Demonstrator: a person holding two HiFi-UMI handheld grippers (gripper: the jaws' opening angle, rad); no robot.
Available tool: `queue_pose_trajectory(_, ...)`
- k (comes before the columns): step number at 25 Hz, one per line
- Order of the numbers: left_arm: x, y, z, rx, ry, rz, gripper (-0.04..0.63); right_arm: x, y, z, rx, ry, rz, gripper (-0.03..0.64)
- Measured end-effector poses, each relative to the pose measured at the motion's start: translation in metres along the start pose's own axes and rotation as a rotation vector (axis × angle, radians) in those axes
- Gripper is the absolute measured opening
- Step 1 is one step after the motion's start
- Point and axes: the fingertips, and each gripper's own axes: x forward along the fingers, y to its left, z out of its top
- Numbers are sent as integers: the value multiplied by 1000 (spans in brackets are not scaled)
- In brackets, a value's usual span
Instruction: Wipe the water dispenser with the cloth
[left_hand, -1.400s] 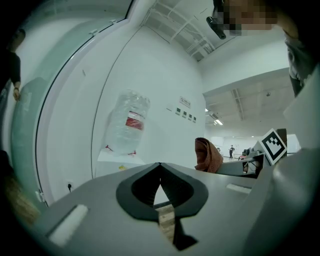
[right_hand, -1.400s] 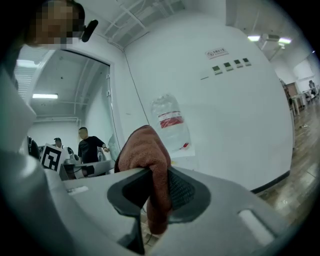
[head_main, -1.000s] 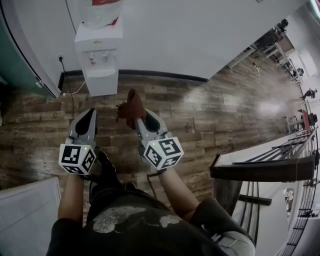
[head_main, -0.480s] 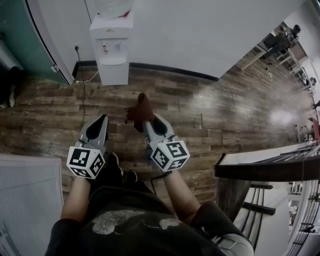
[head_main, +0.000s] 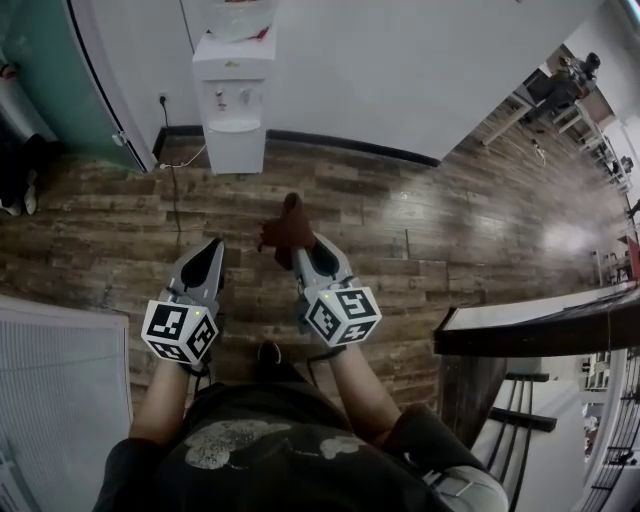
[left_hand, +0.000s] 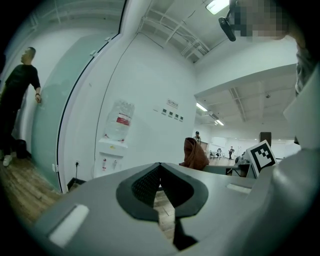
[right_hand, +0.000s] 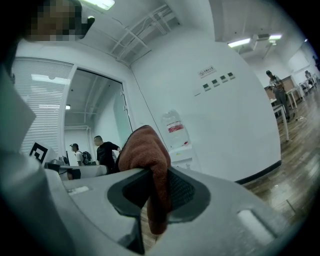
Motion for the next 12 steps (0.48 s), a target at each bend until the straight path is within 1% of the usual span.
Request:
queue_pose_trajectory(4,-23,3,3,-7,-5,-13,19,-11,23,-3,-17,4,-6,61)
queue_pose_trajectory(9,-56,9,0,-31,-18,-5,18,-28,54,-16,-52,18,-6,61)
queue_pose_trajectory(12,-78,8,0,-20,-24,-7,18,-41,71,-15,-71,8,-12,61)
